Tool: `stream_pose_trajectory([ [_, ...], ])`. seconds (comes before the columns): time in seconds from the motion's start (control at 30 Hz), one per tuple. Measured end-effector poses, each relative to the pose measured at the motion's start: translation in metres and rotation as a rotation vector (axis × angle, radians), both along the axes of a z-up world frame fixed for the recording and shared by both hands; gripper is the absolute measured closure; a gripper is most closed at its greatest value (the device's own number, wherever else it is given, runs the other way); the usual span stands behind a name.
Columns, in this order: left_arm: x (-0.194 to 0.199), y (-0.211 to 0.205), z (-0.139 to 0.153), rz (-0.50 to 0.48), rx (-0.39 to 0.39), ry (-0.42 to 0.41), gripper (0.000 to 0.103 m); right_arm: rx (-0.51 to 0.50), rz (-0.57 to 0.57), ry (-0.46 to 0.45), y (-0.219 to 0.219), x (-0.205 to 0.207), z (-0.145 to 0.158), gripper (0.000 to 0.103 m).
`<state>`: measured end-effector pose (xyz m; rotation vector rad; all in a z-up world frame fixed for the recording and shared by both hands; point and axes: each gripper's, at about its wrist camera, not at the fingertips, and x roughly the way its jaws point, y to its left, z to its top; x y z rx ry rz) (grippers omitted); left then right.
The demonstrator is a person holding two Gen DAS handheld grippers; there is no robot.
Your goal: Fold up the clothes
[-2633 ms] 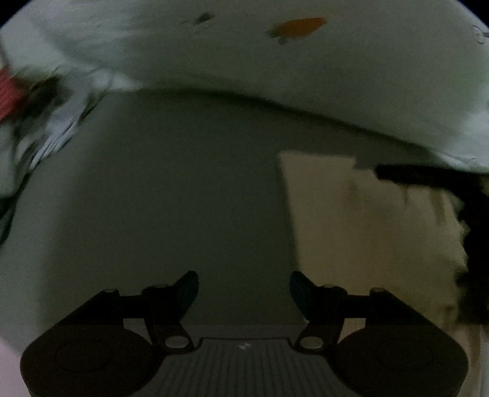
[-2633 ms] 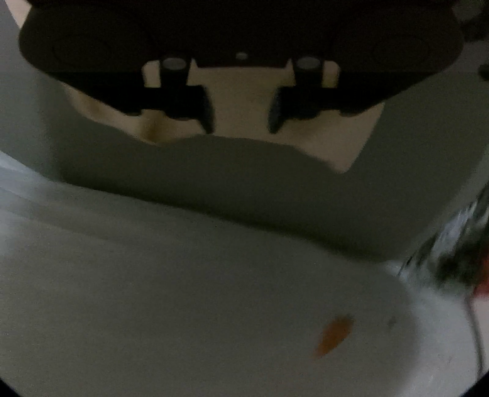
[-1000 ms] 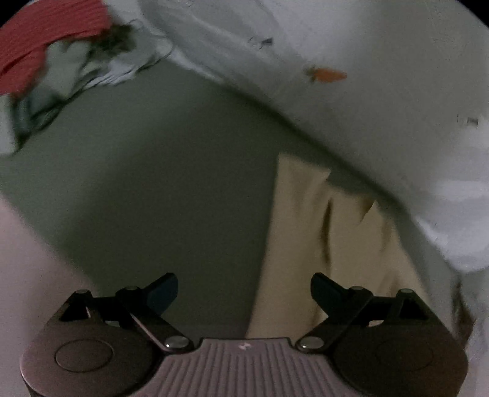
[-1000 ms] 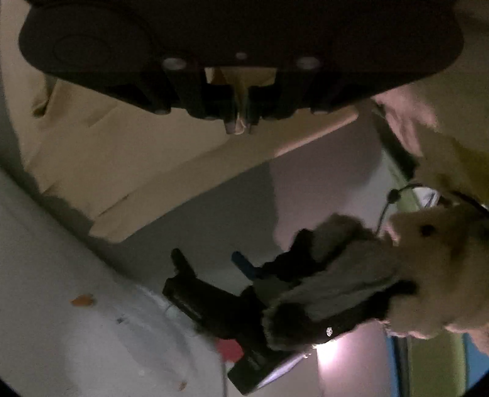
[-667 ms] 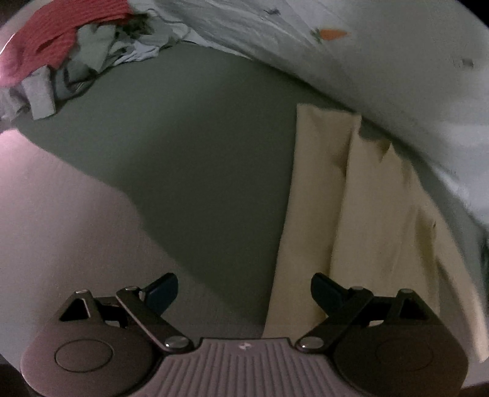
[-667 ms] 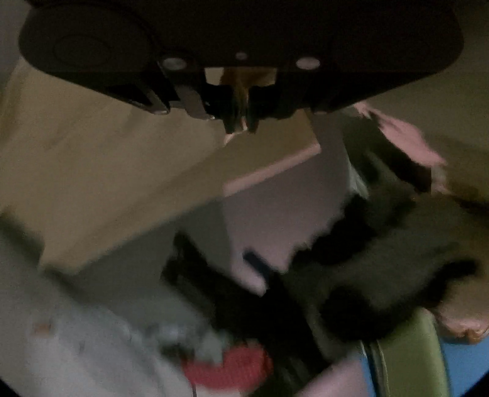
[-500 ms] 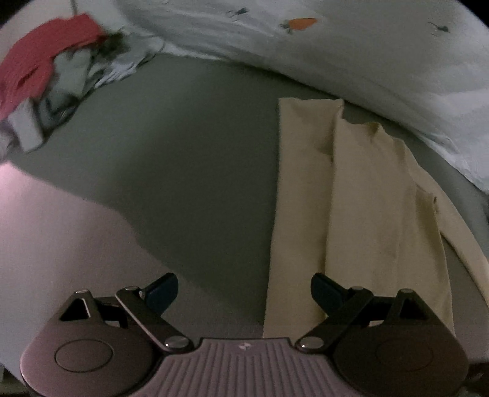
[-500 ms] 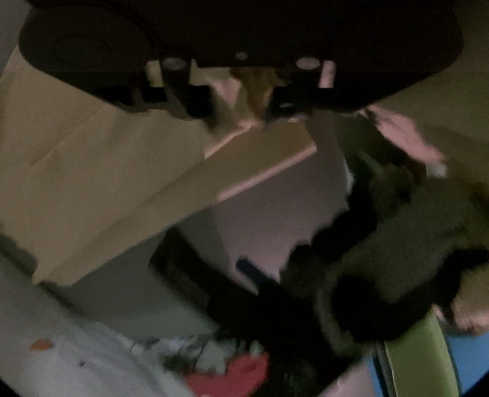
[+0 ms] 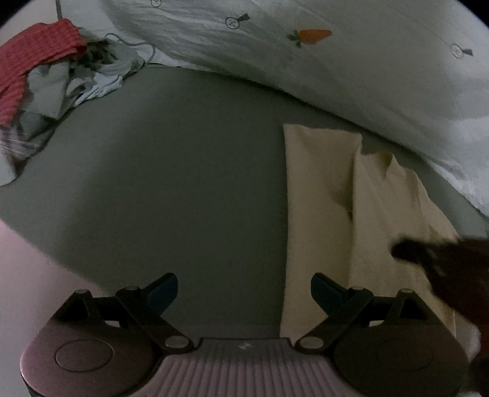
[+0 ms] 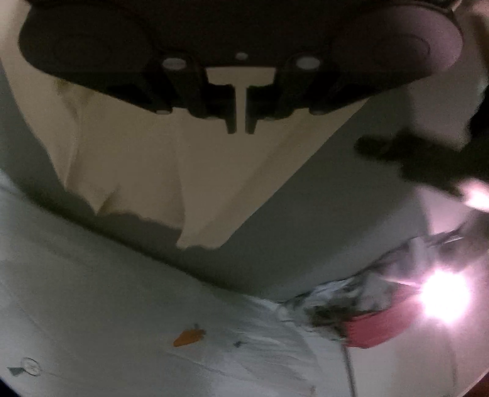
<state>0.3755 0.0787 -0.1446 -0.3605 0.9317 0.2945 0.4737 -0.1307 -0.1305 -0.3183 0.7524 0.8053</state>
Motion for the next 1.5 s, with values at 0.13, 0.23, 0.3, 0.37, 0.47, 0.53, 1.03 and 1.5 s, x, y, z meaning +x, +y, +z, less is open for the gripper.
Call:
stream_pose_trajectory([
  [0.13,0.017,0.015,-0.002,-0.003,-0.021,-0.003,0.009,-0.032,-0.064,0.006,0.041,0.06,-0.024,0.097],
  [0.23,0.027,0.02,-0.008,-0.013,-0.024,0.016,0.009,-0.072,-0.094,0.016,0.069,0.1,-0.04,0.097],
  [0.3,0.033,0.024,-0.012,-0.021,-0.026,0.029,0.009,-0.095,-0.109,-0.001,0.081,0.115,-0.043,0.098],
  [0.37,0.039,0.027,-0.017,-0.028,-0.028,0.042,0.009,-0.097,-0.138,-0.007,0.086,0.127,-0.045,0.098],
  [0.47,0.047,0.029,-0.021,-0.038,-0.036,0.053,0.009,-0.067,-0.179,0.029,0.082,0.139,-0.043,0.093],
  [0.53,0.051,0.027,-0.019,-0.048,-0.031,0.048,0.009,-0.057,-0.193,0.019,0.071,0.137,-0.04,0.082],
  [1.03,0.026,-0.03,-0.004,-0.12,0.033,0.041,0.009,-0.082,0.172,0.205,-0.03,-0.11,-0.045,0.083],
  [1.5,-0.025,-0.116,0.006,-0.199,0.144,0.028,0.009,0.02,0.119,0.195,-0.121,-0.171,-0.024,0.061],
])
